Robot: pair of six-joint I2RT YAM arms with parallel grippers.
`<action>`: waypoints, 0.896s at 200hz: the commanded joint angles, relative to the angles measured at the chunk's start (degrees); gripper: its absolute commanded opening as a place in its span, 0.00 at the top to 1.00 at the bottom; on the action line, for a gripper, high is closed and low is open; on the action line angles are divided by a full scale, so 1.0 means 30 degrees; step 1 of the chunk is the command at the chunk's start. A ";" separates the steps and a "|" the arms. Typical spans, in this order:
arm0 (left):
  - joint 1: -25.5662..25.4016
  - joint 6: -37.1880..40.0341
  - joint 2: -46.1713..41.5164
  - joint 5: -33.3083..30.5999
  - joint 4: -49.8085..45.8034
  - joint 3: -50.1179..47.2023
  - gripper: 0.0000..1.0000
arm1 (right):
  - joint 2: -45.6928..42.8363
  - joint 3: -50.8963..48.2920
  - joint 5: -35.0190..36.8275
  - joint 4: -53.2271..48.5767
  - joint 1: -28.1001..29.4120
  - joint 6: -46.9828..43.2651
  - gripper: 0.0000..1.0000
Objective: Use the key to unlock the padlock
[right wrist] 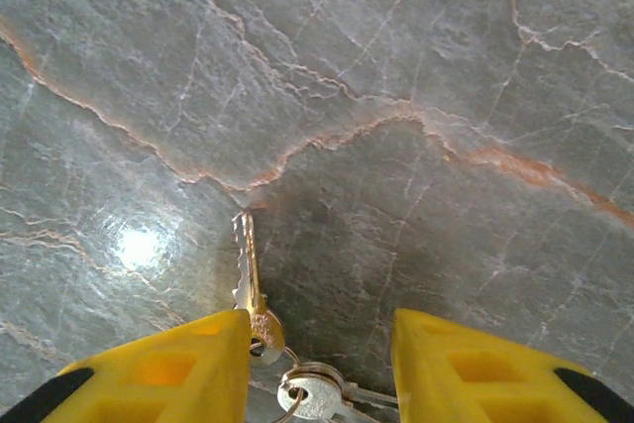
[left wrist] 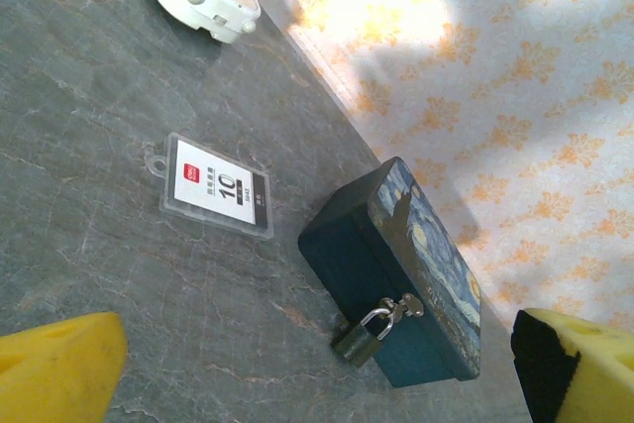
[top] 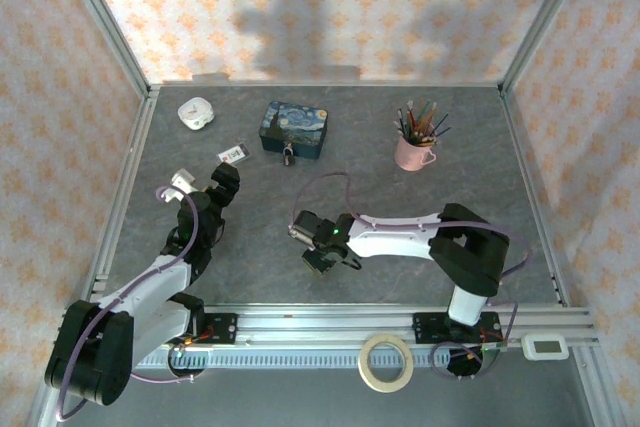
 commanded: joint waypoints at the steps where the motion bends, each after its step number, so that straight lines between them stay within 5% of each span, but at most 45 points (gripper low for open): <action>1: 0.0141 -0.0314 -0.0039 0.0051 -0.0062 -0.0097 0.01 | 0.0414 0.0257 -0.0120 -0.0005 0.0145 -0.0166 0.60; 72: 0.0129 -0.0726 0.0242 0.0656 0.0329 -0.0139 0.01 | -0.1385 -0.0531 -0.1135 0.0986 0.0259 0.0861 0.59; 179: 0.0129 -0.1108 0.0268 0.1154 0.0620 -0.0375 0.01 | 0.0281 -0.1581 -0.0666 0.1876 0.0277 0.1550 0.66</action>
